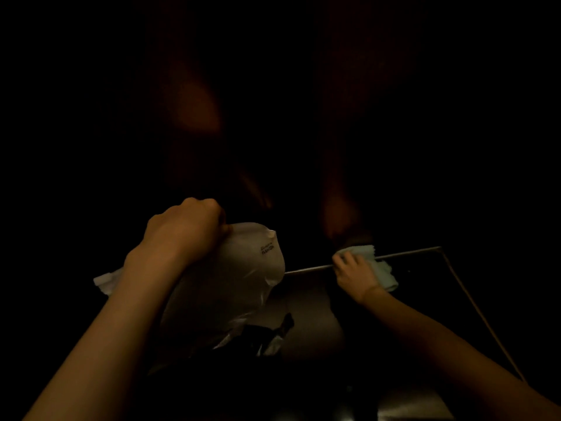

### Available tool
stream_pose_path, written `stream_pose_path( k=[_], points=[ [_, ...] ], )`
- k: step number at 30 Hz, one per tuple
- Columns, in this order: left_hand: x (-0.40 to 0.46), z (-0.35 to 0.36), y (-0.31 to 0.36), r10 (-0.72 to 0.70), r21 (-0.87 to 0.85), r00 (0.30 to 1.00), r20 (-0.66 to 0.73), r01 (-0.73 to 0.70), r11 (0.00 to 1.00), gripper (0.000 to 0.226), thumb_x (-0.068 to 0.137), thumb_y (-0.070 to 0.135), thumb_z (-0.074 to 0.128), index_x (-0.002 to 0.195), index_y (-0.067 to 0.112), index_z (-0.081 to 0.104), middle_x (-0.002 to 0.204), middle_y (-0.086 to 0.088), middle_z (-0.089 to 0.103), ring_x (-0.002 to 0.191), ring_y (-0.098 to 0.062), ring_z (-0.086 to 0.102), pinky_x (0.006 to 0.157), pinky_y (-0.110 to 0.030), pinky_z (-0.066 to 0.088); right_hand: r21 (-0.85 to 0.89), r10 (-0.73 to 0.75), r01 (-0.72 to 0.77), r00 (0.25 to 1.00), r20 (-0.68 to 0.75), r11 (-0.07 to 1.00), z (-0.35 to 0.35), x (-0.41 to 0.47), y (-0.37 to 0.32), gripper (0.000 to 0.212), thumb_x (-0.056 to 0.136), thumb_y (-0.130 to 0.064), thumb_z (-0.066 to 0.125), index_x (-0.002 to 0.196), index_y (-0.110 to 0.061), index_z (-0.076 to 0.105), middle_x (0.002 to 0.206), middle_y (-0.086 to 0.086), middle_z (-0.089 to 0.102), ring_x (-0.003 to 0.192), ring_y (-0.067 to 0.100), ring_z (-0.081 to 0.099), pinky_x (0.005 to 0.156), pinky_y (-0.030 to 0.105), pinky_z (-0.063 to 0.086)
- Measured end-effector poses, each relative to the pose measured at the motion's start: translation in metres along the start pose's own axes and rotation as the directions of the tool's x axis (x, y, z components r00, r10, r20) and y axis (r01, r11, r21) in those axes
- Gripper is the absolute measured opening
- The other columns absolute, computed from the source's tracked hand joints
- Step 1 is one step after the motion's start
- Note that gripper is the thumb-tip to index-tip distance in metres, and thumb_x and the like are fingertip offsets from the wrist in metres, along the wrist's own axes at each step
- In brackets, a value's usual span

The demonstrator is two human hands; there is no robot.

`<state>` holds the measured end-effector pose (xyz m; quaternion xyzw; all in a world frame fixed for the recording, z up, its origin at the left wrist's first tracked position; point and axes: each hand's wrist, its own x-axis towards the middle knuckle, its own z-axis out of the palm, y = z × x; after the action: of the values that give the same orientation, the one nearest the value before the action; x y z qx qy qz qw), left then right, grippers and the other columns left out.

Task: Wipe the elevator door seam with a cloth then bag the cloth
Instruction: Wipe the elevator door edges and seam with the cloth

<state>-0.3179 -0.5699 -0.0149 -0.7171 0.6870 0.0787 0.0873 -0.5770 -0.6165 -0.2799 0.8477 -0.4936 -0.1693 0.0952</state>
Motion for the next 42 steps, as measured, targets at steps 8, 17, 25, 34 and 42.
stream_pose_path(
  k=[8, 17, 25, 34, 42],
  points=[
    [0.010, 0.006, 0.010, 0.001, 0.004, 1.000, 0.028, -0.001, 1.000, 0.023, 0.095, 0.033, 0.047, 0.111, 0.022, 0.060, 0.102, -0.007, 0.060, 0.090, -0.023, 0.060, 0.084, -0.042, 0.052, -0.062, 0.034, -0.027, 0.991, 0.127, 0.998, 0.011, -0.012, 0.013, 0.038, 0.097, -0.014, 0.035, 0.130, -0.008, 0.052, 0.148, 0.012, 0.025, 0.130, 0.033, 0.028, 0.096, 0.040, 0.031],
    [0.021, 0.020, 0.029, 0.044, -0.017, 0.999, 0.032, -0.043, 0.999, 0.025, 0.094, 0.038, 0.047, 0.109, 0.022, 0.060, 0.109, -0.008, 0.059, 0.096, -0.026, 0.059, 0.084, -0.041, 0.050, -0.170, 0.352, -0.314, 0.887, 0.299, 0.934, 0.060, -0.054, 0.112, 0.027, 0.059, -0.031, 0.083, 0.081, -0.017, 0.077, 0.112, 0.007, 0.065, 0.095, 0.029, 0.058, 0.067, 0.035, 0.047],
    [0.027, 0.017, 0.038, 0.071, -0.031, 0.996, 0.060, -0.069, 0.997, 0.023, 0.093, 0.039, 0.048, 0.103, 0.024, 0.062, 0.106, -0.008, 0.060, 0.095, -0.026, 0.060, 0.084, -0.042, 0.051, 0.192, 0.195, -0.224, 0.968, 0.156, 0.956, 0.044, -0.057, 0.080, 0.053, 0.092, -0.012, 0.046, 0.143, -0.014, 0.033, 0.143, 0.015, 0.028, 0.128, 0.035, 0.030, 0.096, 0.041, 0.044],
    [0.033, 0.022, 0.050, 0.099, -0.056, 0.992, 0.082, -0.095, 0.994, 0.019, 0.093, 0.041, 0.047, 0.094, 0.027, 0.061, 0.097, -0.003, 0.060, 0.086, -0.021, 0.059, 0.080, -0.040, 0.052, 0.782, 0.506, -0.328, 0.863, 0.019, 0.530, 0.049, -0.044, 0.073, 0.026, 0.089, -0.013, 0.056, 0.113, -0.017, 0.063, 0.106, 0.011, 0.051, 0.094, 0.031, 0.051, 0.074, 0.037, 0.043],
    [0.039, 0.021, 0.054, 0.123, -0.091, 0.989, 0.085, -0.115, 0.989, 0.016, 0.094, 0.039, 0.046, 0.082, 0.032, 0.054, 0.092, -0.002, 0.060, 0.084, -0.021, 0.060, 0.078, -0.042, 0.053, 0.778, 0.415, -0.253, 0.910, -0.011, 0.575, 0.067, -0.032, 0.077, 0.029, 0.090, -0.015, 0.055, 0.118, -0.010, 0.061, 0.121, 0.010, 0.040, 0.101, 0.027, 0.055, 0.083, 0.025, 0.042]
  ],
)
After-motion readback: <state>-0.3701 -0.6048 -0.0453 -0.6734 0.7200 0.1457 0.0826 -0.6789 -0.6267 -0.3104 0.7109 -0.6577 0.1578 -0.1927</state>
